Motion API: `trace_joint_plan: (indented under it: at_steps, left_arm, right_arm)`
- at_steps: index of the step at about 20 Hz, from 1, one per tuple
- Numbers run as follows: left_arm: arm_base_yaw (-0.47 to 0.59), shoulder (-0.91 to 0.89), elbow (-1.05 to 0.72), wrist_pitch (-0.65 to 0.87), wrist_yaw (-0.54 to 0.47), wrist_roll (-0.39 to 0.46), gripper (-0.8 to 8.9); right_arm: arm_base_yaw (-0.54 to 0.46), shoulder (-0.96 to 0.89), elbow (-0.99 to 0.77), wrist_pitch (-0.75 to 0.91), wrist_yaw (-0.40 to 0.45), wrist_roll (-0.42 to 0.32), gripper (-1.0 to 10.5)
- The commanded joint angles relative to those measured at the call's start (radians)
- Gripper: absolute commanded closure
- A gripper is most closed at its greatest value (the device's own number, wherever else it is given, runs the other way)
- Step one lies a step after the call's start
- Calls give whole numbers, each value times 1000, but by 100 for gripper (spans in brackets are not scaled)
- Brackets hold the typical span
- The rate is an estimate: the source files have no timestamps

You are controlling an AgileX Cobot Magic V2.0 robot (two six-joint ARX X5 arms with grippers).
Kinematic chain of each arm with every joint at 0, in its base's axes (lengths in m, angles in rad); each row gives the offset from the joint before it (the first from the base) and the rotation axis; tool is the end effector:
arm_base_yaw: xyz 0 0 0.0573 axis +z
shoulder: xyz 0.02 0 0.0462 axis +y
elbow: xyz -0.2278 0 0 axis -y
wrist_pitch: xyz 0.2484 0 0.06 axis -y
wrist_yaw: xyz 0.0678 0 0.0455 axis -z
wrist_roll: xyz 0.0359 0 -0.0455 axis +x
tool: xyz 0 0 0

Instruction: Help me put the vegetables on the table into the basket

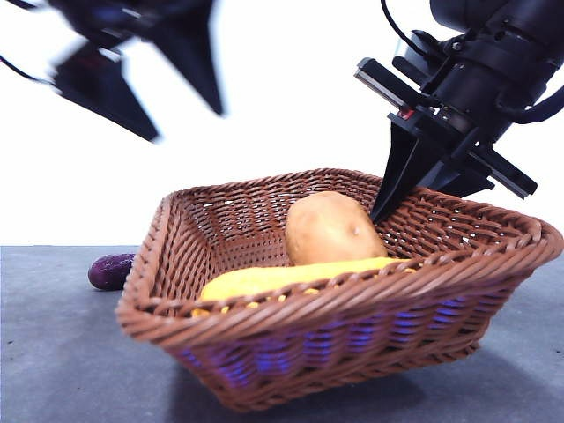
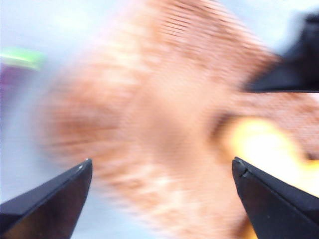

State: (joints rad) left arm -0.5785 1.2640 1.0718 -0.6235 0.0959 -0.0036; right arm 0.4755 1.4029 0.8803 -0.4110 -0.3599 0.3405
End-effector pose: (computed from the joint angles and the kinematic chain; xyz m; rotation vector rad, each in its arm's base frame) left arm 0.2304 -0.1546 0.2567 0.1952 0.8077 -0.6345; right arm 0.2498 0.1428 0.1746 0.2409 1.0779 0.6006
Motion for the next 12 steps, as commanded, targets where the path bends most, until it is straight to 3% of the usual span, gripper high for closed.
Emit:
trace_joint_plan:
  at_steps: [1, 3, 6, 12]
  left_arm:
    - [97, -35, -8, -14, -3, 185, 341]
    - [190, -39, -8, -14, -3, 311, 341]
    - [294, -2, -8, 32, -3, 461, 341]
    - [377, 233, 41, 124, 46, 592, 342]
  right_arm:
    - [-22, -13, 27, 8, -52, -5, 962]
    - [-47, -21, 70, -38, -82, -34, 962]
    - [-86, -23, 200, -213, -78, -137, 962]
    - [-133, -23, 434, -403, -88, -223, 962]
